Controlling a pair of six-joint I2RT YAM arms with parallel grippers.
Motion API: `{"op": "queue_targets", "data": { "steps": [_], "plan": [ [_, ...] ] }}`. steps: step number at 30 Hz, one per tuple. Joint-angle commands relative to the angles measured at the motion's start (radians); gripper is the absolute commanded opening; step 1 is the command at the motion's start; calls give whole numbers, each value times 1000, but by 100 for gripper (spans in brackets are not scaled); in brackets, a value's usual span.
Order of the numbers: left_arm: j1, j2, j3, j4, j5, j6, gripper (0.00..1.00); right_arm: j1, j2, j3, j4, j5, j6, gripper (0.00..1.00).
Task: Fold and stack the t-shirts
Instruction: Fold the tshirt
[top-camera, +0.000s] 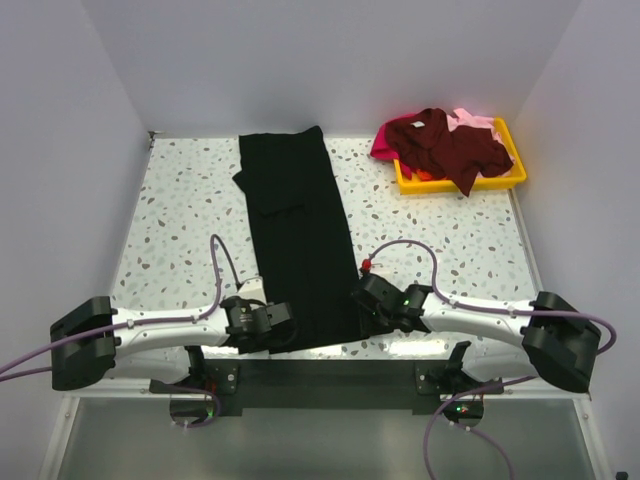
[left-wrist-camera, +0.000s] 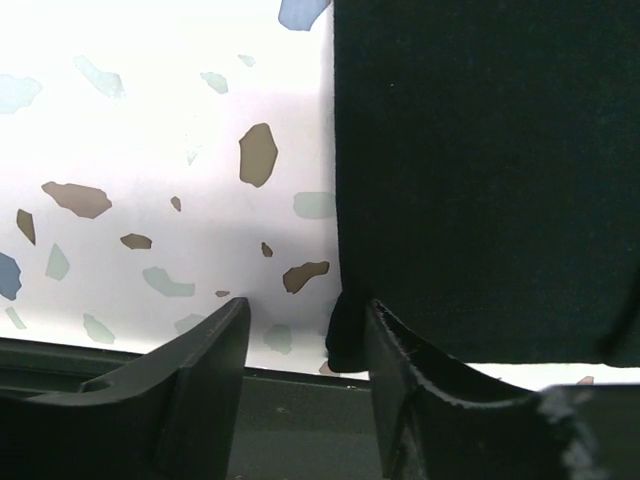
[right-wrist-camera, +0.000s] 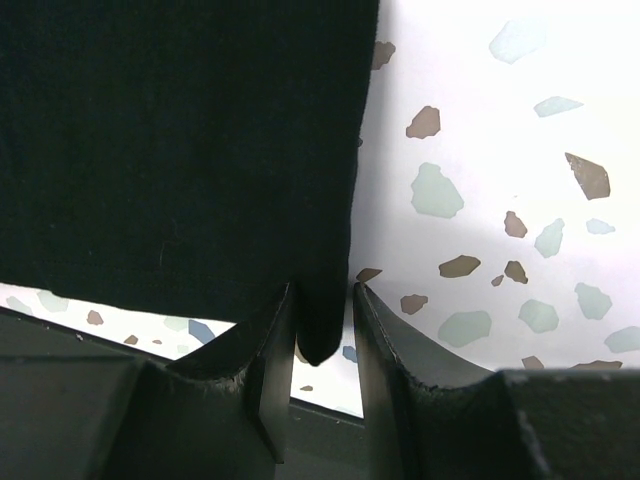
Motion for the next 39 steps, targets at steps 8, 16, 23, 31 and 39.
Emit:
{"op": "queue_targets", "data": {
  "steps": [8,16,23,31,39],
  "plan": [
    [-21,-9,-71,115,43,-18,36,4,-3,-50,-31,8,26,33],
    [-32,20,-83,159,82,-3,30,4,-5,-41,-8,-2,13,29],
    [-47,19,-105,199,119,-8,22,3,0,-41,-1,-18,12,18],
    [-55,11,-107,161,125,-20,0,4,-5,-21,-19,-29,3,0],
    [-56,-82,-44,52,74,-34,0,4,-71,64,-99,-25,-7,0]
  ]
}}
